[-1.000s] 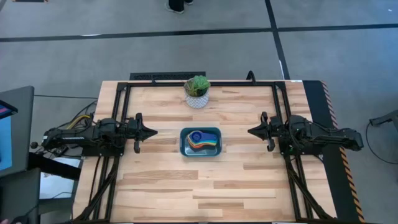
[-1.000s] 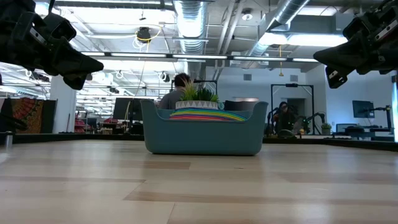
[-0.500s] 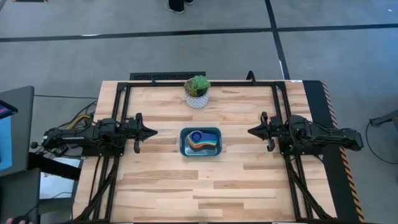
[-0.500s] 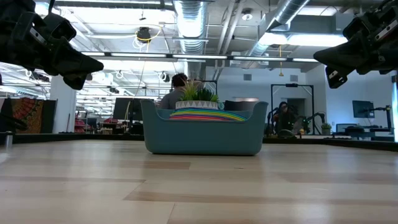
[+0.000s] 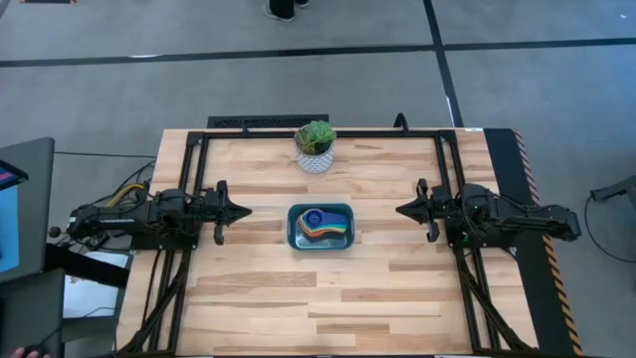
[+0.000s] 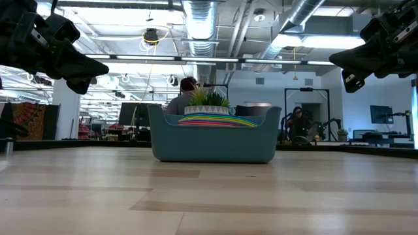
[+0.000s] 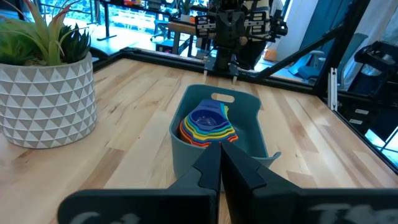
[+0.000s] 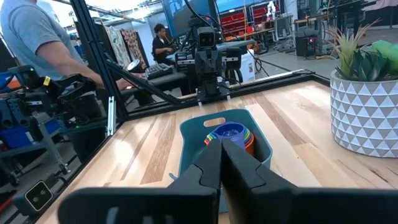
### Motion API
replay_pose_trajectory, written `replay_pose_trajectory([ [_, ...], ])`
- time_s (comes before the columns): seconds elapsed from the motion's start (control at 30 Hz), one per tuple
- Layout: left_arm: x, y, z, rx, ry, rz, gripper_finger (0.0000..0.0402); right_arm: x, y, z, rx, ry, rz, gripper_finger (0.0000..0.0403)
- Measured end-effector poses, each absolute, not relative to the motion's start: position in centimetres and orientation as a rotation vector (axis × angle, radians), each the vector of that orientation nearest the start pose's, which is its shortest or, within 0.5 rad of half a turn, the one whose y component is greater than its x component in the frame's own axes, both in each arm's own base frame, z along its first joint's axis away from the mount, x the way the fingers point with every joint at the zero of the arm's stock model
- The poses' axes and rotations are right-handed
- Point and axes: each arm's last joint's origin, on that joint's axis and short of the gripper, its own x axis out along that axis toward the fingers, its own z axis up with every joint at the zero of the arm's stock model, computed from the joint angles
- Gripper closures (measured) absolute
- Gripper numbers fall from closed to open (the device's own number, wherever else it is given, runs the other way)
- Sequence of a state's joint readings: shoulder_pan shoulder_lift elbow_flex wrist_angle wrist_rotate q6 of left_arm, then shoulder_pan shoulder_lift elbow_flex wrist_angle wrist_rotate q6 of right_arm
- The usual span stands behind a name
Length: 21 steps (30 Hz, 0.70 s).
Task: Nest measuring cups in basket
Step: Return to Home Position
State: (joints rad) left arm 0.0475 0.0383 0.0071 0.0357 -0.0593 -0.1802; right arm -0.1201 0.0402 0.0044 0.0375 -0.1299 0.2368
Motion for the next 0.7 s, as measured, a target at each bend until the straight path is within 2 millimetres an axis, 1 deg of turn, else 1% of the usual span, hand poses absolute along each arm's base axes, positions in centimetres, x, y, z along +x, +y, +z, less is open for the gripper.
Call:
replay_pose_trajectory([
  [0.37, 9.94, 0.64, 16.64, -0.18, -0.014, 0.106, 0.0401, 9.94, -0.82, 16.56, 0.237, -0.001, 0.01, 0.0364],
  [0.7, 9.94, 0.65, 16.64, -0.18, -0.014, 0.106, 0.0401, 9.94, -0.82, 16.55, 0.237, -0.001, 0.01, 0.037],
])
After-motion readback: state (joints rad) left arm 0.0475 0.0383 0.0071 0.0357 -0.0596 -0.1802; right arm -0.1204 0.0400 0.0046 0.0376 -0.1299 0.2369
